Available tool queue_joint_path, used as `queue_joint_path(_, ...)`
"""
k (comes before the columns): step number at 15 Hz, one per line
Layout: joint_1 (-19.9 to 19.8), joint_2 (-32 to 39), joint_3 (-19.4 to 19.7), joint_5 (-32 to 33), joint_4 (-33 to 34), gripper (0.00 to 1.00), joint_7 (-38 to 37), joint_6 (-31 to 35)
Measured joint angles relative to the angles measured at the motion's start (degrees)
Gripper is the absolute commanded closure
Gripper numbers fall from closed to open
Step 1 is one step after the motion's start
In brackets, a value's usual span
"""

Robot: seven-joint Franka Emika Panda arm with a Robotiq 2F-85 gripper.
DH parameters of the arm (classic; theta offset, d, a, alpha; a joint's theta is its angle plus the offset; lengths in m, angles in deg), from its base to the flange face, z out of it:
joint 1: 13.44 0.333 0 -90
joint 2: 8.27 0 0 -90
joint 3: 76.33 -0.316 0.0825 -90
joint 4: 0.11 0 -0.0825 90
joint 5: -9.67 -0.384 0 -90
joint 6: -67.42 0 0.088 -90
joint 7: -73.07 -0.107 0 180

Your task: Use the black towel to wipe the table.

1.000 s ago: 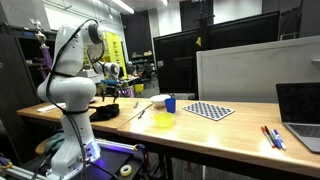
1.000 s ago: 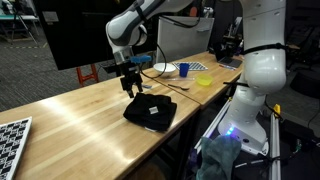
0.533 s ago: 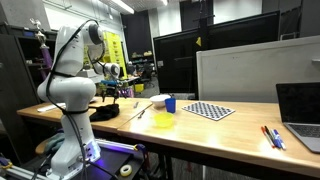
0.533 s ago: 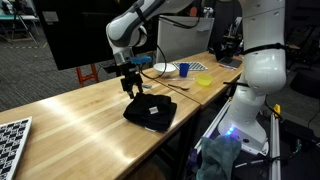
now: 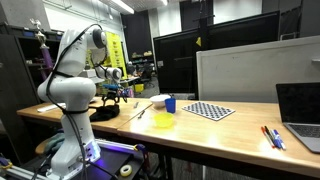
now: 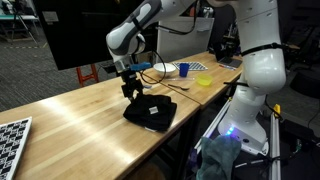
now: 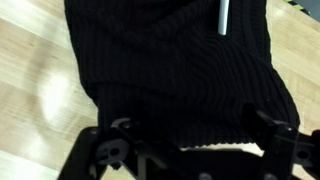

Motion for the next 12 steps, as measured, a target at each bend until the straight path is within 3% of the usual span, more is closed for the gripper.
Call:
queue_joint_path(5, -0.08, 4.06, 0.0, 0.0, 3.62, 0.0, 0.33, -1.95)
queue_joint_path(6, -0.12, 4.59, -0.01, 0.0, 4.4, 0.25, 0.36, -2.7)
queue_joint_path(9, -0.27, 5.89, -0.01, -0.14, 6.36, 0.37, 0.41, -4.49)
queue_joint_path(12, -0.73, 6.65, 0.0, -0.19, 8.0, 0.61, 0.45, -5.65)
